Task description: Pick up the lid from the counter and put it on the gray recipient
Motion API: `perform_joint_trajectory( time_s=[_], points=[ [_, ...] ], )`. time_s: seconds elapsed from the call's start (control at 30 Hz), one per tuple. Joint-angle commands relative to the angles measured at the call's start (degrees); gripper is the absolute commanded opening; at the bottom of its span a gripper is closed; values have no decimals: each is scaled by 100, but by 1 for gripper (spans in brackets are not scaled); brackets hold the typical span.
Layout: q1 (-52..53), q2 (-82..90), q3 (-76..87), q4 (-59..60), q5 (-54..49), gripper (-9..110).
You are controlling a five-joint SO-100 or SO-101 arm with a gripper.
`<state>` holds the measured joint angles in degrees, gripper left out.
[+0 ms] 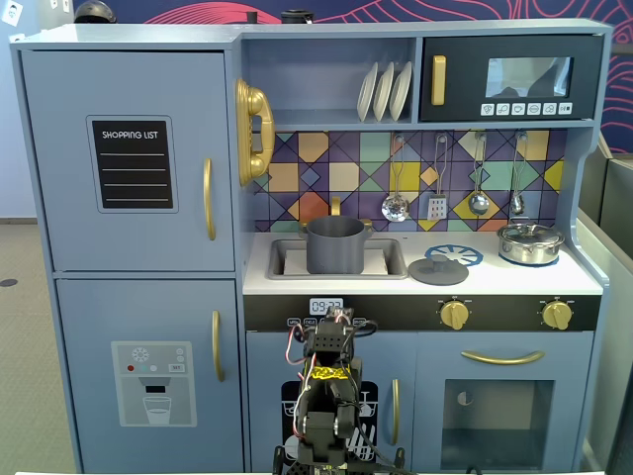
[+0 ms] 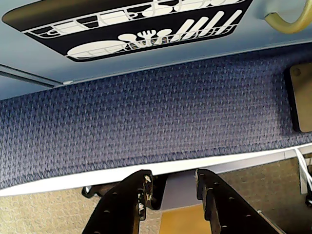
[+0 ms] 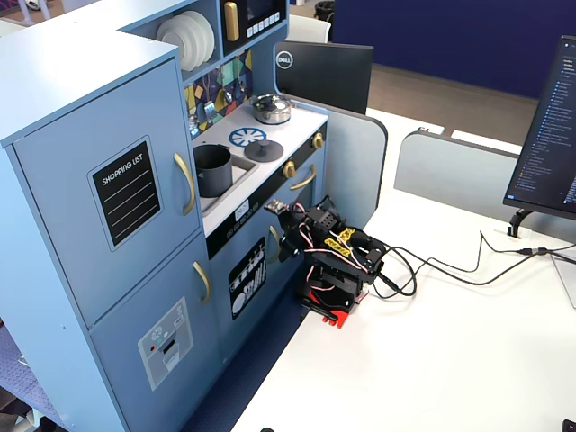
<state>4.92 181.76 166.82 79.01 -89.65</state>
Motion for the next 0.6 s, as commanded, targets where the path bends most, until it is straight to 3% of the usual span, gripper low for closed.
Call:
perform_joint_trajectory(
  time_s=[0.0,0.2,0.3,0.57],
  points=[
    [281,-668,-1266,88,-229,0],
    [835,-1564,-3516,-545,-932,0],
    [1345,-1767,-4061,-1380,-606,0],
    [2443,-1406,-2101,-6926,-141,0]
  ],
)
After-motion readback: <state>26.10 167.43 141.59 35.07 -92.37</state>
